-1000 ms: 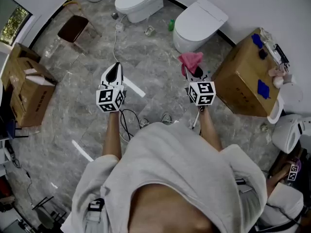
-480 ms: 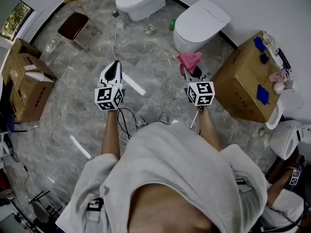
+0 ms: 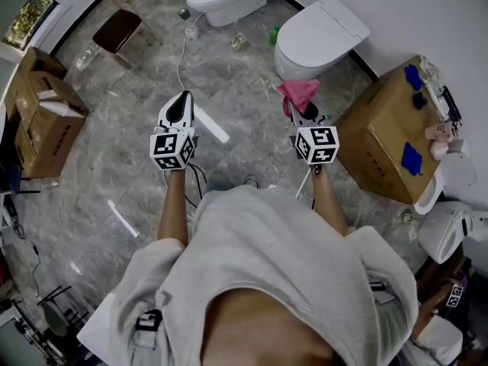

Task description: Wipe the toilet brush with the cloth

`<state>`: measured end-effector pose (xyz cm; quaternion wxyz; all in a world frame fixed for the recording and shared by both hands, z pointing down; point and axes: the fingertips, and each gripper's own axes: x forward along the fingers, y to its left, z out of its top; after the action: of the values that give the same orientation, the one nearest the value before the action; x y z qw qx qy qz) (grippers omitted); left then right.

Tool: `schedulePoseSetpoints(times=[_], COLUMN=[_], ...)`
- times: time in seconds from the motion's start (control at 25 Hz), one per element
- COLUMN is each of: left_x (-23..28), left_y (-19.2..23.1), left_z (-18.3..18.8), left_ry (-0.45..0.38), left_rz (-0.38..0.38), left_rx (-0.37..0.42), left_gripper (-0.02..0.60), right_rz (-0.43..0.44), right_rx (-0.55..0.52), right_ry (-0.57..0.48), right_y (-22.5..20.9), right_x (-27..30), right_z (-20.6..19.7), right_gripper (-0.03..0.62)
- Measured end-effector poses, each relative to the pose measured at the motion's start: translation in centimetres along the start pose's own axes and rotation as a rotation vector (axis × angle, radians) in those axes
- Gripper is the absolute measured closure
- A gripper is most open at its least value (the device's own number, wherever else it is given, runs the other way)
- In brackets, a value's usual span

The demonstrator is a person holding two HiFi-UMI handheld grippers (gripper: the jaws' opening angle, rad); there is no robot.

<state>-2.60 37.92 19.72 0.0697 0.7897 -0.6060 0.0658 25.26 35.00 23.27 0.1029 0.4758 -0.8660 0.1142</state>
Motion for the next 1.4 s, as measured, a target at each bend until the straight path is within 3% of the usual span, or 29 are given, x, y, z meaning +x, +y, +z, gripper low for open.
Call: schedulePoseSetpoints(times=[0.36,0.64,1.4], left_x=[4.7,11.3,33.3], left_y=[1.2,5.0,22.4], left_z=[-0.9,-1.5,3.3], left_ry=[0.027,0.035,0.041], left_rz=[0.004,-0.049,-0.132], left_rx=[-0.022,-0.043,-0.088], left_gripper=[0.557,0.557,0.557], right_rz=[0.019,-0.018,-0.117], right_rx=[0.010,0.014,0.008], right_ry=[0.031,0.053,0.072], right_y=[-2.0,-3.1,-7.3], right_x=[4.1,10.2,34.4], right_z=[-0.3,0.4,10.0], right_gripper=[0.522,0.522,0.522])
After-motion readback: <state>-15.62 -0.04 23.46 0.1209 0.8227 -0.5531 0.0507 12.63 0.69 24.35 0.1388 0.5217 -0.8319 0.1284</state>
